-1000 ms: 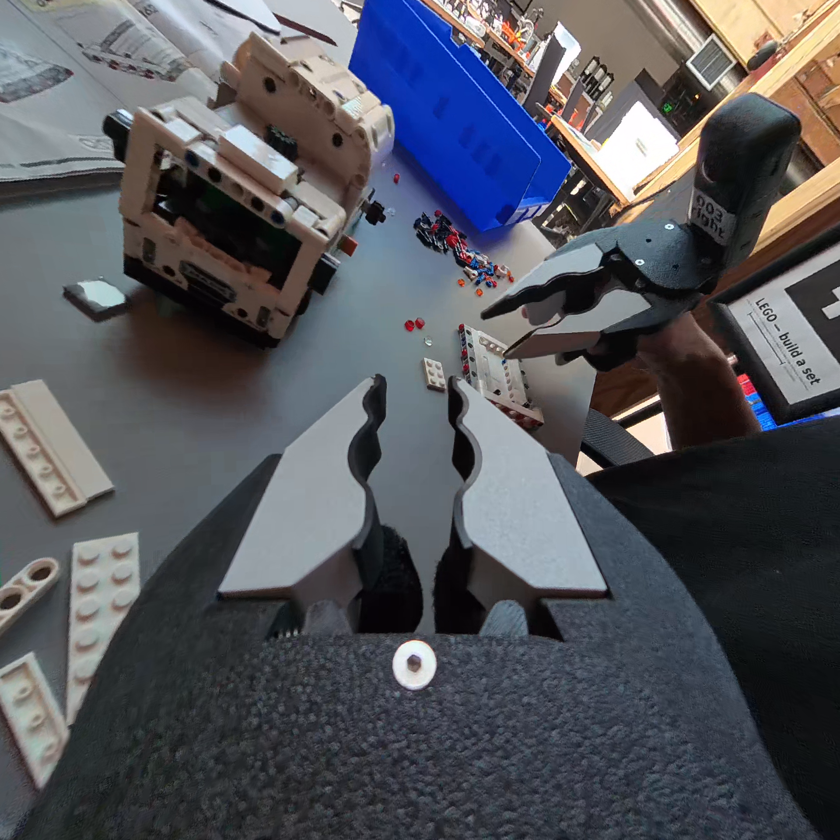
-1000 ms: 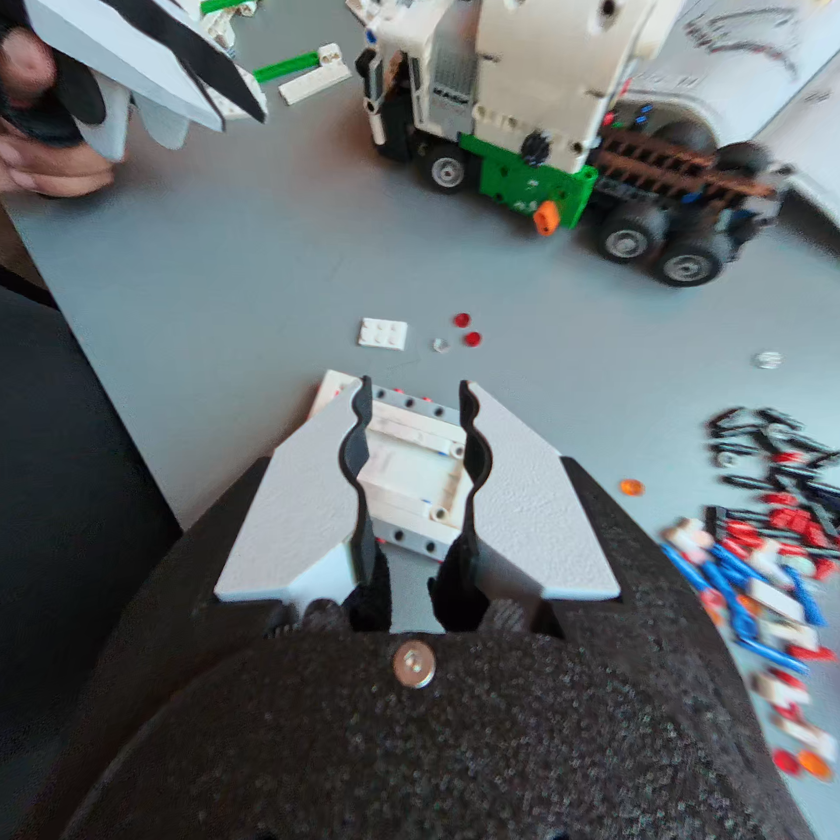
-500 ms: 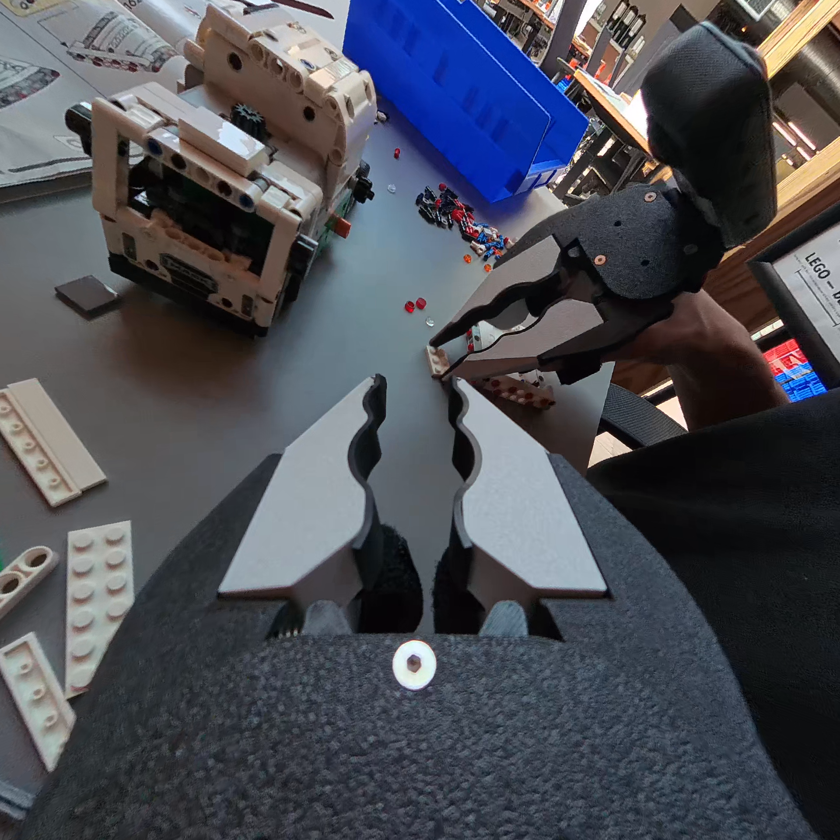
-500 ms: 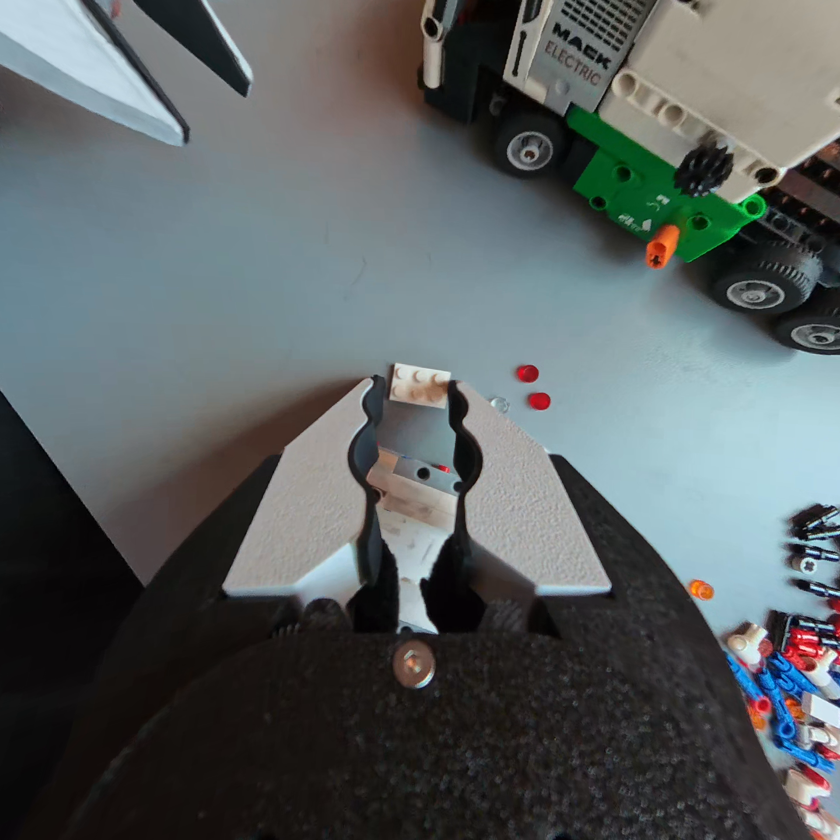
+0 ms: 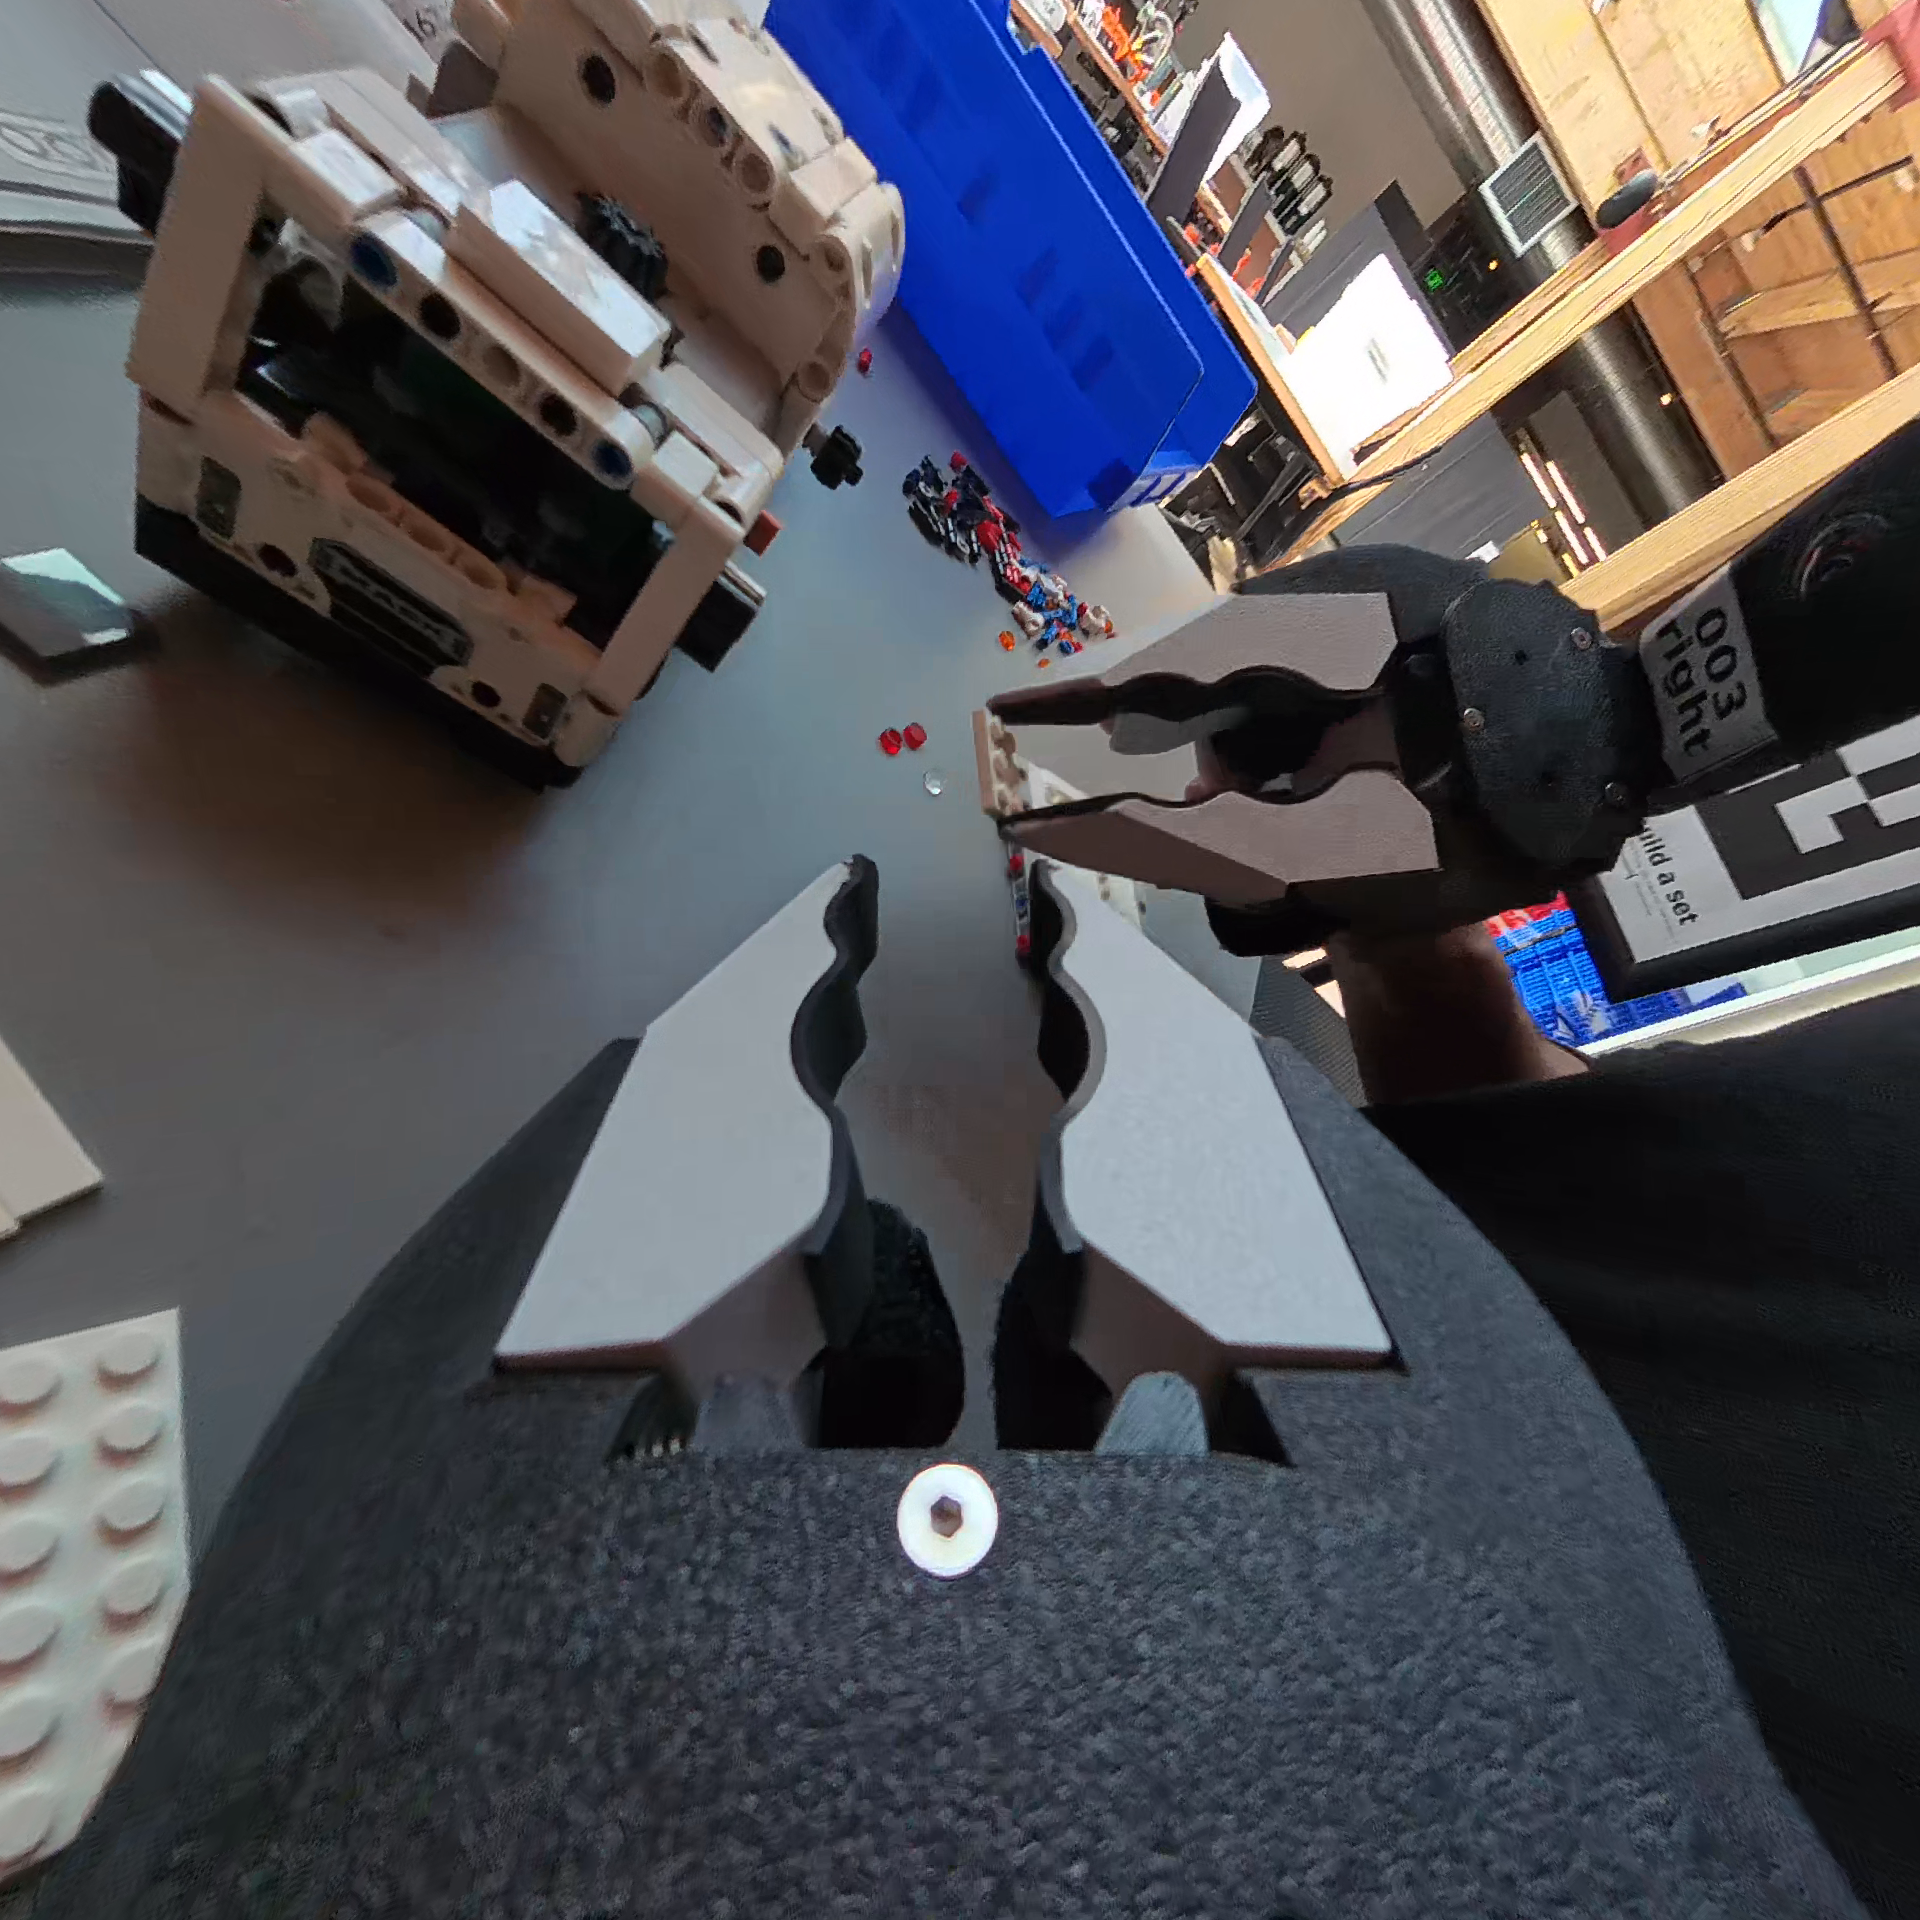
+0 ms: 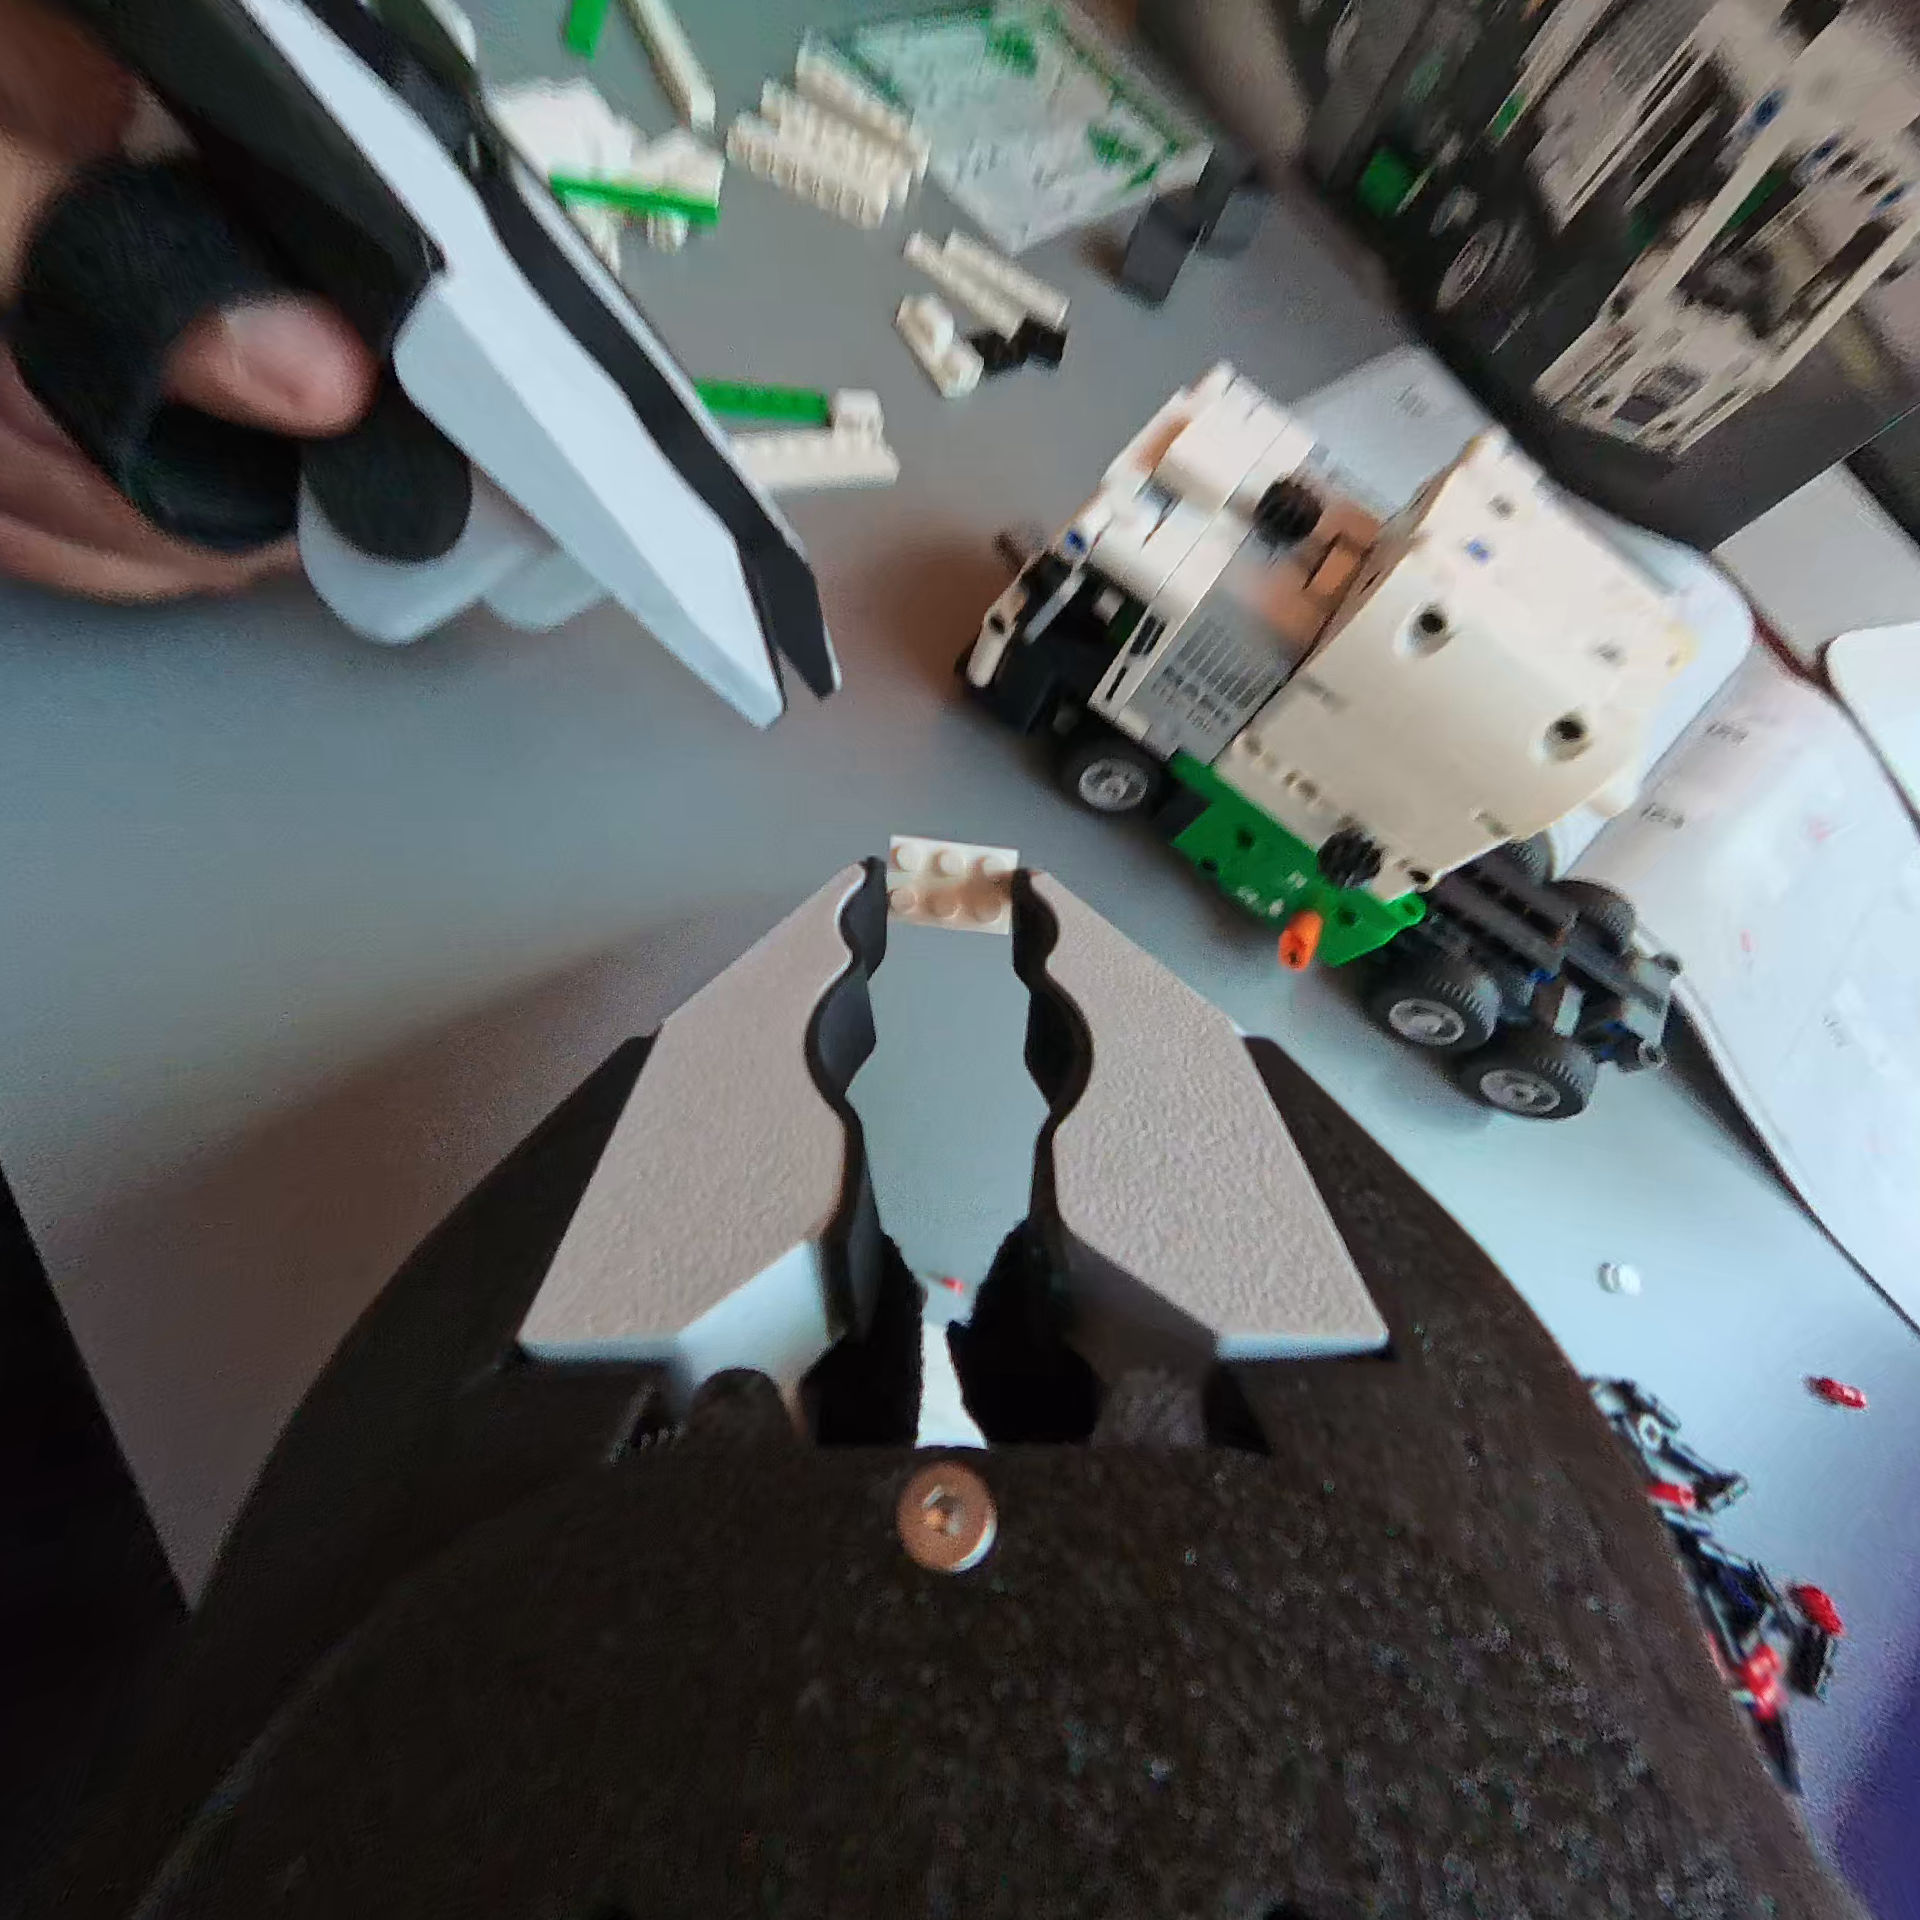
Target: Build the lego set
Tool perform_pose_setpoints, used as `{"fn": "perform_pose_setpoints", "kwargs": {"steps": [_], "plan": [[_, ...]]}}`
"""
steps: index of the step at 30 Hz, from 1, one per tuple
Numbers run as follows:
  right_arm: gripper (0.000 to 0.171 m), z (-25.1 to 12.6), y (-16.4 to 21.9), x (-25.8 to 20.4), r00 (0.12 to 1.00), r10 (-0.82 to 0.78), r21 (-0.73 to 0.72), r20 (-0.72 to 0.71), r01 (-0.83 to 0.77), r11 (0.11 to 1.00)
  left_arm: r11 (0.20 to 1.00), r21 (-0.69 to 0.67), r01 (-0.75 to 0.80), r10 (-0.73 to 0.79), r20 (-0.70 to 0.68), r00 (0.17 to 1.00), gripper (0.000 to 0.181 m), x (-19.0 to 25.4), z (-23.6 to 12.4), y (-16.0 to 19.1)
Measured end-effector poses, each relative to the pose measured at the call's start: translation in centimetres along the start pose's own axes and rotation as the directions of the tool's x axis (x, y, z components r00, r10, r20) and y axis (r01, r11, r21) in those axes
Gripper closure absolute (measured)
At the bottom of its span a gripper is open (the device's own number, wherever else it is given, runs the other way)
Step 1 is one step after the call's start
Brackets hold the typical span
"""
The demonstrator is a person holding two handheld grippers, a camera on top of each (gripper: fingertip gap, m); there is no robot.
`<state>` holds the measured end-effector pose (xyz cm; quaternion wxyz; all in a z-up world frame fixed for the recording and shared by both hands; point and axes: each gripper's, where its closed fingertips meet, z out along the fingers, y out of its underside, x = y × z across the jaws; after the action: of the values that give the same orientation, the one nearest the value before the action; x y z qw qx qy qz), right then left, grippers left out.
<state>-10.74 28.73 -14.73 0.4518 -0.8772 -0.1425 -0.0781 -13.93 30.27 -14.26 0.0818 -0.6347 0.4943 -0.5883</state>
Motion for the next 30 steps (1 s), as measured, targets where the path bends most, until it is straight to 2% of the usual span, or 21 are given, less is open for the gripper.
{"fn": "perform_pose_setpoints", "kwargs": {"steps": [1,4,8,14,19,20,22,24,26,28,30], "plan": [[0.149,-0.1,-1.1,0.3,1.000,0.025,0.061,-0.005,-0.025,0.998,1.000,0.018,0.006,-0.005,-0.017,1.000,0.154,0.2,0.0,-0.4],[0.148,-0.2,-3.6,0.6,0.996,0.087,0.196,-0.005,-0.084,0.977,0.994,0.093,0.054,-0.043,-0.115,0.992,0.153,1.4,-0.1,-1.7],[0.148,0.2,-4.1,-0.9,1.000,0.003,0.208,-0.002,-0.003,0.978,0.977,0.150,0.152,-0.114,-0.234,0.965,0.153,2.6,-0.3,-2.8],[0.148,0.1,-3.8,-2.3,0.984,-0.173,0.181,-0.043,0.178,0.967,0.994,0.041,0.103,-0.097,-0.136,0.986,0.157,1.7,0.8,-1.4],[0.149,-0.2,-3.7,-2.2,0.954,-0.290,0.144,-0.079,0.299,0.943,0.994,0.000,0.106,-0.105,-0.147,0.983,0.170,1.6,0.4,-0.8],[0.149,-0.3,-3.7,-2.3,0.949,-0.305,0.142,-0.077,0.313,0.939,0.994,-0.003,0.106,-0.105,-0.166,0.981,0.179,1.9,0.3,-0.8],[0.148,-0.1,-3.5,-2.4,0.944,-0.321,0.140,-0.071,0.328,0.934,0.995,-0.013,0.101,-0.102,-0.169,0.980,0.179,2.0,0.3,-0.6],[0.148,0.0,-3.3,-2.5,0.961,-0.271,0.150,-0.050,0.275,0.950,0.994,-0.013,0.106,-0.107,-0.164,0.981,0.179,1.9,0.2,-0.5],[0.147,-0.4,-3.8,-2.3,0.988,-0.152,0.199,-0.014,0.152,0.968,0.990,0.043,0.132,-0.121,-0.208,0.971,0.179,2.2,-0.1,-1.3],[0.145,-1.4,-4.8,-2.1,0.998,0.014,0.278,0.065,-0.032,0.960,0.977,0.114,0.182,-0.142,-0.291,0.946,0.179,3.0,-0.7,-2.2],[0.146,-2.0,-5.4,-2.3,0.962,0.182,0.309,0.203,-0.239,0.921,0.949,0.202,0.244,-0.151,-0.388,0.909,0.179,4.0,-1.5,-3.6]]}}
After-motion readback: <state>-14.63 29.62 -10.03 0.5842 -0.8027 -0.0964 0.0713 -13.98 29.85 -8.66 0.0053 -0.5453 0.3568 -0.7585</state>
